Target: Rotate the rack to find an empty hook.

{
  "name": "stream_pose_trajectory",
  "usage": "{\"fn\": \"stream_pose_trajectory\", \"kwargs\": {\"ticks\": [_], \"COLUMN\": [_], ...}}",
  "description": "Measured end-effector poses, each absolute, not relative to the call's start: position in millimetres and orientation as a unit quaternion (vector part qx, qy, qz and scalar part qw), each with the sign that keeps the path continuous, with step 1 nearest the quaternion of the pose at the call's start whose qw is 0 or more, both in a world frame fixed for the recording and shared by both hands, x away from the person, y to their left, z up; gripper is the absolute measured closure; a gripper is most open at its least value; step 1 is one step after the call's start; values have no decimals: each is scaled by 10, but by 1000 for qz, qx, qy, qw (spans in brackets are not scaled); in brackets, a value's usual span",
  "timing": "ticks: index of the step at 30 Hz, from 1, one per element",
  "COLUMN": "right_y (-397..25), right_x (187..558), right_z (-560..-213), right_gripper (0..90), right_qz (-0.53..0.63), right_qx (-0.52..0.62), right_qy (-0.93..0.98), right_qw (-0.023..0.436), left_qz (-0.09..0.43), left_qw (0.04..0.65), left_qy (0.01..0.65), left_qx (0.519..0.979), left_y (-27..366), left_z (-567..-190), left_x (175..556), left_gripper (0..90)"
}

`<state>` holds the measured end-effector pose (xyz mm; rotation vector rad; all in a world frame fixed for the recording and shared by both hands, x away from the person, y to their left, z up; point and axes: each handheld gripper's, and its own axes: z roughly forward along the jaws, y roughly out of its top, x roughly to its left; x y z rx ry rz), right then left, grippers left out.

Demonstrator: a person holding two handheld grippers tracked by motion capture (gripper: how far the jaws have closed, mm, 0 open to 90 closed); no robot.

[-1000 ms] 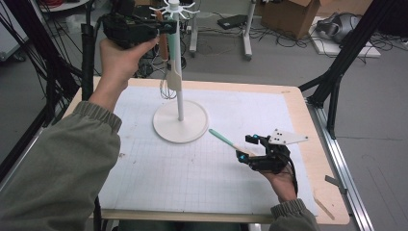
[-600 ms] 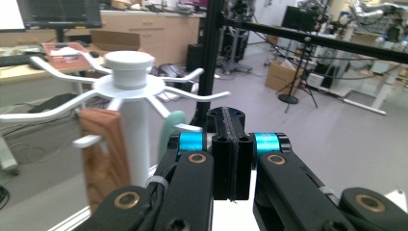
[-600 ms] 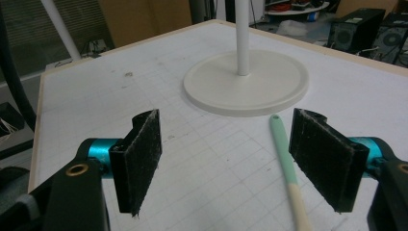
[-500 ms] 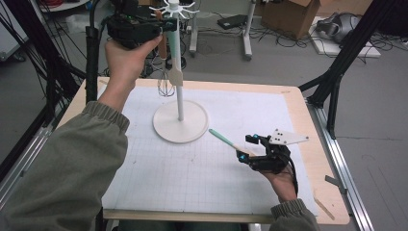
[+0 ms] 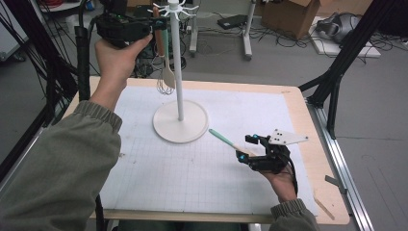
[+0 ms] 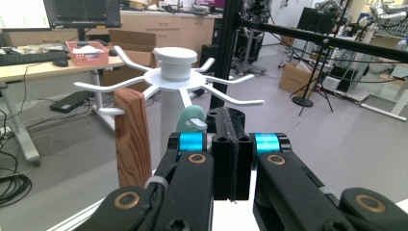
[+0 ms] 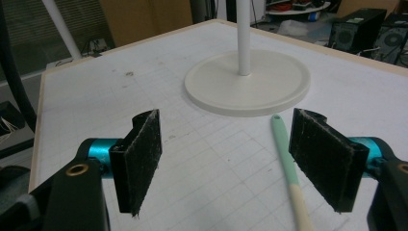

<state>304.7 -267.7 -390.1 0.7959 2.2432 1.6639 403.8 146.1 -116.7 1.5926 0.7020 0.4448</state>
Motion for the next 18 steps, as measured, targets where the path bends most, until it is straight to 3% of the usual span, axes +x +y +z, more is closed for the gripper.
{"fn": "stream_pose_trajectory", "kwargs": {"ticks": [18], "right_y": [-2676], "right_x": [3048], "right_z": [-3901], "right_gripper": [264], "right_qz": [569], "right_qx": [270], "right_qy": [768], "right_qw": [119], "left_qz": [204], "left_qw": [617], "left_qy": [315], "left_qx": [692], "left_y": [1561], "left_z": [-1156], "left_x": [4059], "left_gripper": [898]}}
